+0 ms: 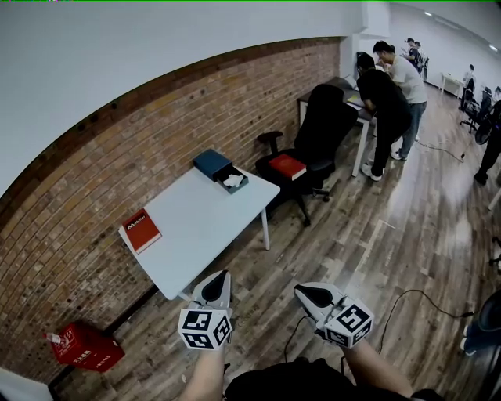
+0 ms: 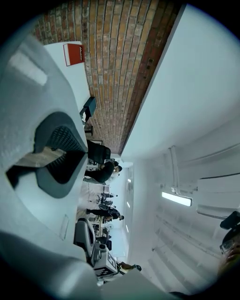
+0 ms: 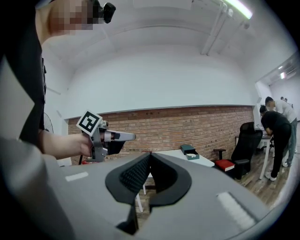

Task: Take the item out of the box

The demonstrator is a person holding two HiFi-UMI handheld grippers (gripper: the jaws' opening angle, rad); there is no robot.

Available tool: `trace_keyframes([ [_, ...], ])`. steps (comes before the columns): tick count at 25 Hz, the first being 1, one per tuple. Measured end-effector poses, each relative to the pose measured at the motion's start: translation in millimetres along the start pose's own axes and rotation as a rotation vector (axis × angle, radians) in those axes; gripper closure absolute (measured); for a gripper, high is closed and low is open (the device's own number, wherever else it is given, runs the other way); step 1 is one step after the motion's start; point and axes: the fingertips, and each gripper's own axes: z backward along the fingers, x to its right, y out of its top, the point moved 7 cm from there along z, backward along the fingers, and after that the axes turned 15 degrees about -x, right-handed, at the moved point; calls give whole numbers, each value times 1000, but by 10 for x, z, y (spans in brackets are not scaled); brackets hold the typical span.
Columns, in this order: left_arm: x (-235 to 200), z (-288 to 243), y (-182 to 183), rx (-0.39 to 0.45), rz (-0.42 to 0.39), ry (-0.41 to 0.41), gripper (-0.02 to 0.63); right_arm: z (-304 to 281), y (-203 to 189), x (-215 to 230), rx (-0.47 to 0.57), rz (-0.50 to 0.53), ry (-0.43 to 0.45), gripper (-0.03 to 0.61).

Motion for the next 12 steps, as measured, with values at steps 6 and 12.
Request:
trace_keyframes([
  [6, 419, -341, 104, 7, -8, -47, 612, 317, -91, 206, -22, 31, 7, 578],
  [12, 505, -622, 151, 0, -13, -74, 612, 340, -77, 526, -16, -28, -32, 577],
])
